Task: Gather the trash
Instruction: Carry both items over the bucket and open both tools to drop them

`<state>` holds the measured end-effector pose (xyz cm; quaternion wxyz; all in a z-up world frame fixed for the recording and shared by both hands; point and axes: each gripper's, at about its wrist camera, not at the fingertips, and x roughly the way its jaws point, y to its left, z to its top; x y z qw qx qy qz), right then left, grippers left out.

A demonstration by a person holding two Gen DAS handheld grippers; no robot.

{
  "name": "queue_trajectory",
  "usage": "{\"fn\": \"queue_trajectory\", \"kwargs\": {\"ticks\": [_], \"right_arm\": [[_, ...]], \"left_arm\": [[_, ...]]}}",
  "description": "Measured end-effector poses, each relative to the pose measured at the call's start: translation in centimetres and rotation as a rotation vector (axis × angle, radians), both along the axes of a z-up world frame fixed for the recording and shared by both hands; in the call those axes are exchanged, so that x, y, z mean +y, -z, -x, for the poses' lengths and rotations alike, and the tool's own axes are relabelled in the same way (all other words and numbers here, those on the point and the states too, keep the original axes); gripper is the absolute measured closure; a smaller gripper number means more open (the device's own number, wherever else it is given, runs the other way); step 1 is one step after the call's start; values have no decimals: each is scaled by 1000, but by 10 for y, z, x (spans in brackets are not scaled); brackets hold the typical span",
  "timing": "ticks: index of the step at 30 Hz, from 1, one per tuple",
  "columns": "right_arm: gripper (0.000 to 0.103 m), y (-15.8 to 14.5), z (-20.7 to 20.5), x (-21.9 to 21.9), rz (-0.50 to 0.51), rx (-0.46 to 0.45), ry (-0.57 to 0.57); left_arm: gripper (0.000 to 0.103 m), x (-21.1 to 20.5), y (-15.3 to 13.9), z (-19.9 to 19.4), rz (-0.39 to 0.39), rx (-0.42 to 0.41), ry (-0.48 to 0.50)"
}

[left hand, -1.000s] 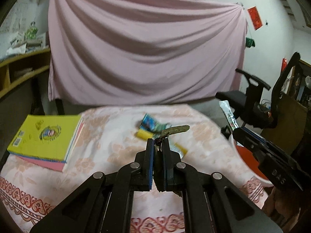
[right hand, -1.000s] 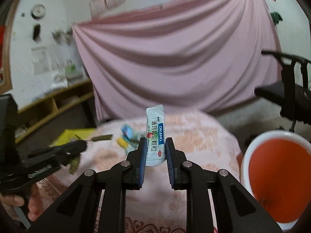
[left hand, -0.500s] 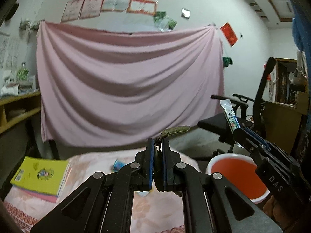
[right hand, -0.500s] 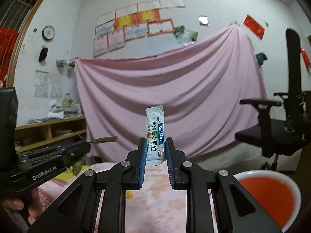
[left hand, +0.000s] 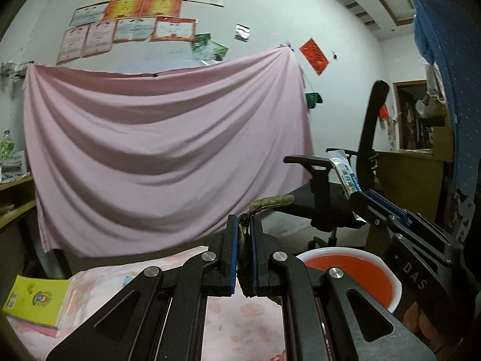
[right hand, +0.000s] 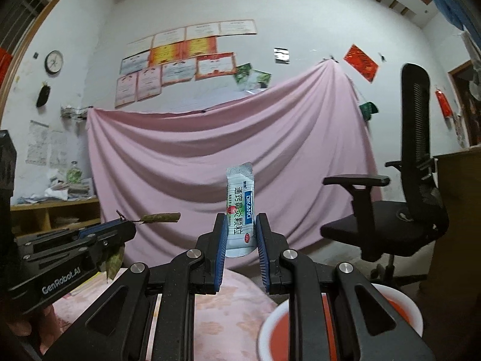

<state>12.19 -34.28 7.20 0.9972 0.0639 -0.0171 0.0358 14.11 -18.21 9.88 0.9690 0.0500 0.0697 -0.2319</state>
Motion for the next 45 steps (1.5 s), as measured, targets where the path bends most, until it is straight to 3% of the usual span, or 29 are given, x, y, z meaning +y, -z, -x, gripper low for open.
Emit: {"fn": "queue_trajectory", "kwargs": {"ticks": [14,32,45], "right_arm": [[85,19,-8,-46,-92,99,101],[85,39,-25,-72,-164,252,145],[84,48,-32,-81,-192,323,162]], "left_arm": [[97,-62,17,-27,-48,116,82],[96,-92,35,-62,-93,343,145],[75,-87,41,-70,-52,422,137]]}}
